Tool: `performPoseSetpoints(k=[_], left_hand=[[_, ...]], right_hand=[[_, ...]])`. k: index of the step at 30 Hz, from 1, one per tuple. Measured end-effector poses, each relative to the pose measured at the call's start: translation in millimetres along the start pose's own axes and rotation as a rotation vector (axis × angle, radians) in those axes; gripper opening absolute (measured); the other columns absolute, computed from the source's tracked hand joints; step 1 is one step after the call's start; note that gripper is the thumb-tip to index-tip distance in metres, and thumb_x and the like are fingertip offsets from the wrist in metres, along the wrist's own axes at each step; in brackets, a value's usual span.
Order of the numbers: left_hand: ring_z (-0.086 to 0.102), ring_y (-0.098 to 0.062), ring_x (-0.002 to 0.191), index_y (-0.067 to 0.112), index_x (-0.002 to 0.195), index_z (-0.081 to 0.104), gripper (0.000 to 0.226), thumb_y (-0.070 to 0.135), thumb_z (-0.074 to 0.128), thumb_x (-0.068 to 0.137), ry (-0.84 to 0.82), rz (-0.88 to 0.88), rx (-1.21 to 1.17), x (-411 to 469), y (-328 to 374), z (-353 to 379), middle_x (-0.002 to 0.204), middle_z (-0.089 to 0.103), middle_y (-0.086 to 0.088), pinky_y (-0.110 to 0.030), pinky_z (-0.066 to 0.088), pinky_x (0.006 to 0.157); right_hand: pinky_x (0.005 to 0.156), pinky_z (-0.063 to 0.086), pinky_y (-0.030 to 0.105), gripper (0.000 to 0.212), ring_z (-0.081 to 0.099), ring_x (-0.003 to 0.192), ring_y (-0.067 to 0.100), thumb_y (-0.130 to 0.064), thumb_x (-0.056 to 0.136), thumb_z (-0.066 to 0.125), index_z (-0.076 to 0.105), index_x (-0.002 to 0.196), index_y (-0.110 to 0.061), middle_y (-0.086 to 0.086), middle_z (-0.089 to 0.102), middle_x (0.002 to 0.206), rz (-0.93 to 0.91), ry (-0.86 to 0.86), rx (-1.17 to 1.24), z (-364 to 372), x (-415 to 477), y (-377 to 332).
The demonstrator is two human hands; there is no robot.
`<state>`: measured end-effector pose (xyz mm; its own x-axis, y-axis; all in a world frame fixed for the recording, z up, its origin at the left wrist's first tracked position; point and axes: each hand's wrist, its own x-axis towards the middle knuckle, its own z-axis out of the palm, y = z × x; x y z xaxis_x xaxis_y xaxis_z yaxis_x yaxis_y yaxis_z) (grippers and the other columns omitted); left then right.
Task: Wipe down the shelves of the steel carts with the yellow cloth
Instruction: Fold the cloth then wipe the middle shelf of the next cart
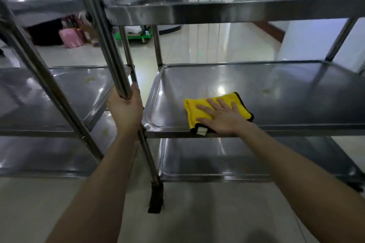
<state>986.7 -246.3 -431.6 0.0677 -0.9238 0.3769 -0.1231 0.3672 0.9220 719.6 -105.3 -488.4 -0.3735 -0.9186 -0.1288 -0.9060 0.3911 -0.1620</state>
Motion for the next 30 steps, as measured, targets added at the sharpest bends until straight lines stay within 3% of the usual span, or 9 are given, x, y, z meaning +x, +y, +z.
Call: performPoseSetpoints(k=[4,6,10,14,17,21,23,27,30], left_hand=[[0.059,-0.023,0.059,0.018,0.084,0.052,0.027,0.038,0.065,0.096,-0.035,0.015,-0.017,-4,10,-2,0.067,0.053,-0.008,-0.057,0.058,0.061],[0.065,-0.011,0.065,0.015,0.107,0.058,0.024,0.035,0.069,0.097,-0.038,-0.004,0.014,-8,15,-6,0.078,0.063,-0.005,-0.053,0.062,0.072],[0.053,-0.027,0.107,0.007,0.121,0.051,0.044,0.031,0.074,0.091,0.245,0.264,0.363,-66,14,-2,0.118,0.054,-0.014,-0.042,0.044,0.099],[0.052,-0.018,0.11,0.017,0.12,0.061,0.024,0.036,0.061,0.105,-0.223,0.67,0.479,-129,14,66,0.12,0.054,0.0,-0.037,0.041,0.097],[0.052,-0.035,0.138,0.01,0.14,0.063,0.042,0.038,0.049,0.112,-0.445,0.517,0.668,-113,20,123,0.143,0.06,-0.015,-0.049,0.039,0.116],[0.017,-0.046,0.161,0.019,0.165,0.033,0.061,0.05,0.03,0.113,-0.715,0.407,1.191,-91,-13,143,0.175,0.021,-0.022,-0.062,0.021,0.129],[0.01,-0.049,0.162,0.023,0.163,0.032,0.061,0.055,0.034,0.111,-0.741,0.497,1.28,-89,-27,140,0.176,0.015,-0.021,-0.065,0.022,0.127],[0.004,-0.032,0.167,0.02,0.169,0.022,0.072,0.061,0.029,0.11,-0.668,0.3,1.036,-90,-19,142,0.179,0.014,-0.014,-0.057,0.011,0.134],[0.008,-0.041,0.165,0.02,0.164,0.027,0.069,0.06,0.033,0.108,-0.691,0.435,1.146,-92,-17,136,0.177,0.013,-0.019,-0.062,0.015,0.132]], right_hand=[[0.13,-0.003,0.063,0.105,-0.007,0.166,0.022,-0.107,0.065,0.008,0.003,0.162,-0.065,-0.016,-0.007,0.179,0.215,0.006,0.02,-12,-43,85],[0.129,-0.004,0.064,0.112,-0.008,0.166,0.023,-0.11,0.059,0.005,0.002,0.162,-0.065,-0.015,-0.008,0.179,0.263,0.004,0.028,-14,-50,94],[0.126,-0.009,0.071,0.11,-0.013,0.166,0.031,-0.109,0.065,0.004,0.0,0.164,-0.061,-0.009,-0.011,0.18,0.277,-0.011,0.042,-11,-47,81],[0.122,-0.013,0.074,0.113,-0.015,0.165,0.034,-0.113,0.063,0.002,0.0,0.164,-0.061,-0.007,-0.012,0.18,0.282,0.006,0.057,-6,-48,74],[0.119,-0.014,0.077,0.106,-0.017,0.164,0.035,-0.109,0.07,0.006,-0.002,0.164,-0.06,-0.006,-0.014,0.18,0.276,0.002,0.039,-5,-47,72],[0.118,-0.014,0.078,0.102,-0.017,0.164,0.033,-0.107,0.071,0.008,-0.003,0.162,-0.063,-0.009,-0.015,0.179,0.234,0.001,0.045,2,-40,81],[0.12,-0.013,0.077,0.1,-0.017,0.165,0.03,-0.108,0.07,0.011,-0.003,0.16,-0.066,-0.013,-0.015,0.179,0.209,-0.016,0.051,-1,-34,96],[0.122,-0.011,0.074,0.097,-0.015,0.165,0.027,-0.107,0.074,0.015,-0.002,0.16,-0.066,-0.015,-0.014,0.179,0.294,0.001,0.058,-23,-8,155],[0.122,-0.009,0.076,0.098,-0.012,0.166,0.03,-0.106,0.075,0.014,-0.002,0.162,-0.064,-0.011,-0.012,0.18,0.39,0.016,0.058,-41,31,197]])
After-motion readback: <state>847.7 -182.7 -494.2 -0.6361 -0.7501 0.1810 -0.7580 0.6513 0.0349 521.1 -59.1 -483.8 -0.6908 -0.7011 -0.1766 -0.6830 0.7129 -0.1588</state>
